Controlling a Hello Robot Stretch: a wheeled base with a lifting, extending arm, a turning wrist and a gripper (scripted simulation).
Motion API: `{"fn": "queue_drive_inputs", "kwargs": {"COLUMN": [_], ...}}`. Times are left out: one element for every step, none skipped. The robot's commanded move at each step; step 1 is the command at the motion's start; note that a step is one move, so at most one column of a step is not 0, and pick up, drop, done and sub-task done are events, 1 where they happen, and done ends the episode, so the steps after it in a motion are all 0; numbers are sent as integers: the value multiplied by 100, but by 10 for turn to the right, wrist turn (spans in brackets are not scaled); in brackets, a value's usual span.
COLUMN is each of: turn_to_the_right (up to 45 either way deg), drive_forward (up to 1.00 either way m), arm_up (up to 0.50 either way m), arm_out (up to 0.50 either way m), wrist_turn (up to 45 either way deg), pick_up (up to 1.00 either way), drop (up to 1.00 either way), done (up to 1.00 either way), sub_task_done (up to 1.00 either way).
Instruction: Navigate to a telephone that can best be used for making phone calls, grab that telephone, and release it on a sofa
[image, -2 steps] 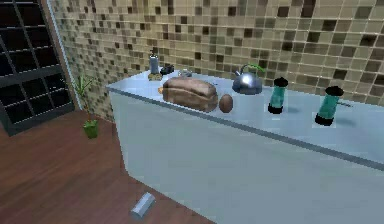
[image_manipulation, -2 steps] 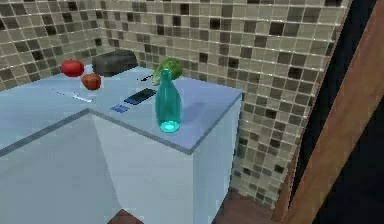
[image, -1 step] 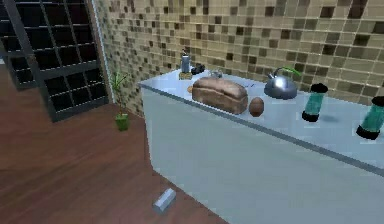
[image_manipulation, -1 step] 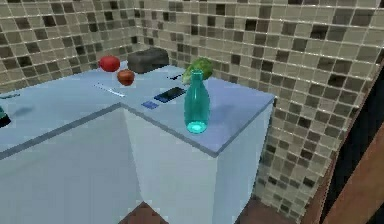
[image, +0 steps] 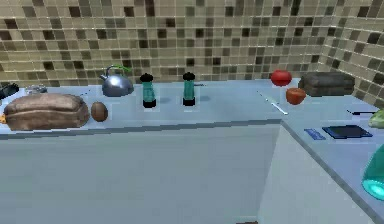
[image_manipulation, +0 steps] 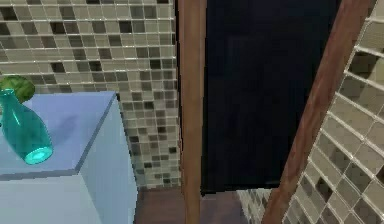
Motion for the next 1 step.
{"fn": "queue_drive_inputs", "kwargs": {"turn_to_the_right": [120], "drive_forward": [0], "arm_up": [0], "arm_out": [0], "wrist_turn": [0], "pick_up": [0], "drop": [0], "done": [0], "sub_task_done": [0]}}
